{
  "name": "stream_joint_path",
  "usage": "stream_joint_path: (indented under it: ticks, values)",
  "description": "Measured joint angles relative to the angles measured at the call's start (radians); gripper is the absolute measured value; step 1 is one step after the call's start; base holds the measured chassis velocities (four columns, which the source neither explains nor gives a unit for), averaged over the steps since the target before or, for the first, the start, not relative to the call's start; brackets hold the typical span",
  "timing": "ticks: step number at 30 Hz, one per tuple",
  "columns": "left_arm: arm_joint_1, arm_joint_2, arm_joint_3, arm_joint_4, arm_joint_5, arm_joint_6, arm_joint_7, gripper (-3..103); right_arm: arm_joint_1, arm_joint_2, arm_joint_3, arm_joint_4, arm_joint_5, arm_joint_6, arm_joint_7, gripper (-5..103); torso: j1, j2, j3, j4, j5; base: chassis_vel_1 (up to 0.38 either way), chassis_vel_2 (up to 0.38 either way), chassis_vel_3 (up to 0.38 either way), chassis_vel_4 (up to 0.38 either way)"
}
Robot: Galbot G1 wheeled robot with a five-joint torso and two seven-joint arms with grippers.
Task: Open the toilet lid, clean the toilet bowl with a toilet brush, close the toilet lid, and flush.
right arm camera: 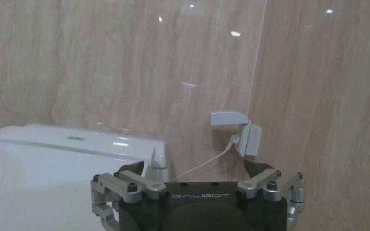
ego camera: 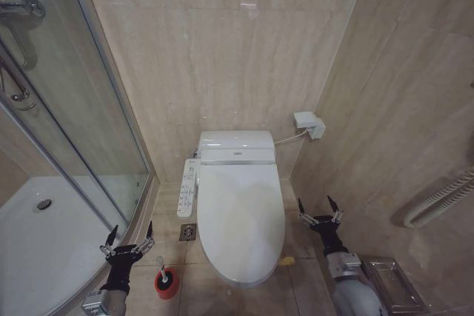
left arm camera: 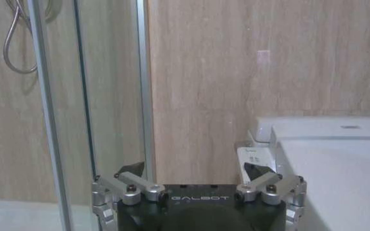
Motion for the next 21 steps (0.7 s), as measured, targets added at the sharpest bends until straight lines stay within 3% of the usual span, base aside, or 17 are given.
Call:
stream_joint_path:
  ticks: [21]
  values:
    - [0.0, 0.0, 0.0, 0.0, 0.0, 0.0, 0.0, 100, 0.0, 0.0, 0.0, 0.0, 0.0, 0.0, 0.0, 100, 0.0, 0.0, 0.0, 0.0, 0.0, 0.0, 0.0, 0.0, 0.0]
